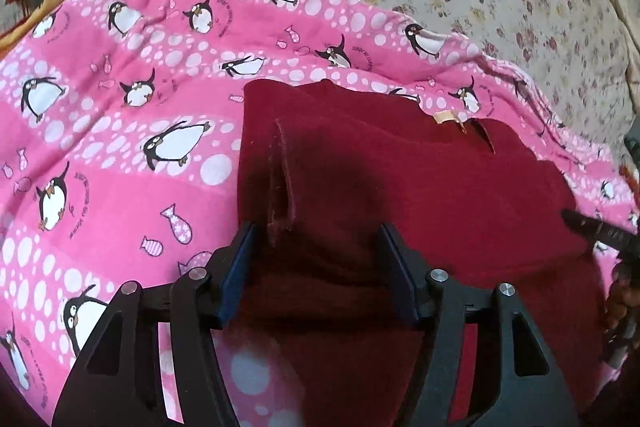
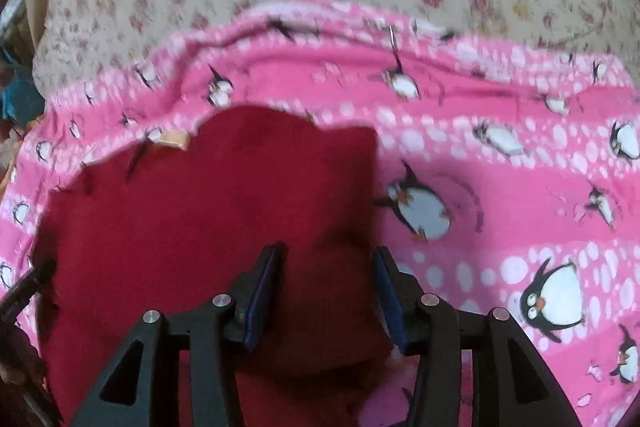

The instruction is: Fold small clothes

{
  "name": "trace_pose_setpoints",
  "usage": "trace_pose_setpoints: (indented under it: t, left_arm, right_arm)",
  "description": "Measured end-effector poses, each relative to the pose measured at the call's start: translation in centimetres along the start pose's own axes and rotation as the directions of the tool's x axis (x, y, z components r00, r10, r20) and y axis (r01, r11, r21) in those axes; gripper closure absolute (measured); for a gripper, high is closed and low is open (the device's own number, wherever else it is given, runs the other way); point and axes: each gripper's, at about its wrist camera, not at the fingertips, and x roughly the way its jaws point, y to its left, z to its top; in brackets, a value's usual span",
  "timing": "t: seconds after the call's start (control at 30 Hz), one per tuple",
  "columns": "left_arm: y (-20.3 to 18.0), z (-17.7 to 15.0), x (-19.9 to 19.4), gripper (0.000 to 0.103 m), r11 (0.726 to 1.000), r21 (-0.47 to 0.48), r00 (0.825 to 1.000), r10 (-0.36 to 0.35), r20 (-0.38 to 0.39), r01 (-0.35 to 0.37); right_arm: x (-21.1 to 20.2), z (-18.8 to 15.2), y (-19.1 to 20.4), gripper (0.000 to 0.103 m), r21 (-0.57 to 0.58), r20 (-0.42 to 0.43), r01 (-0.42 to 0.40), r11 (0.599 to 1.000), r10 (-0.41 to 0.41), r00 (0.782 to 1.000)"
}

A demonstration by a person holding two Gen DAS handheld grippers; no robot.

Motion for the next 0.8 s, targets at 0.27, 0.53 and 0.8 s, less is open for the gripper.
trace_pose_setpoints:
  t: [0.27,0.53,0.8]
  left_arm:
    - [0.2,0.0,0.0,0.041,1.000,-0.018,1.000,-0.008,0.001,0.008]
    - [0.0,-0.1,0.0,0.039,1.000,-0.016,1.000,-0.006,0.004,0.006]
    - [-0.1,-0.2,0.2,0.033,1.000,-0.014,1.000,-0.018,0.012,0.018]
  right_arm:
    - [-2.9,0.9,1.5,0.057,0.028,0.077,-0.030,0.999,0.028,0.997]
    - [2.3,2.8,4.8,0.057,0.000,0.038,0.018,1.000,-0.018,0.999]
    - [1.6,2.6,2.6,0.057,0.040,0.076,0.089,0.995,-0.092,0.993]
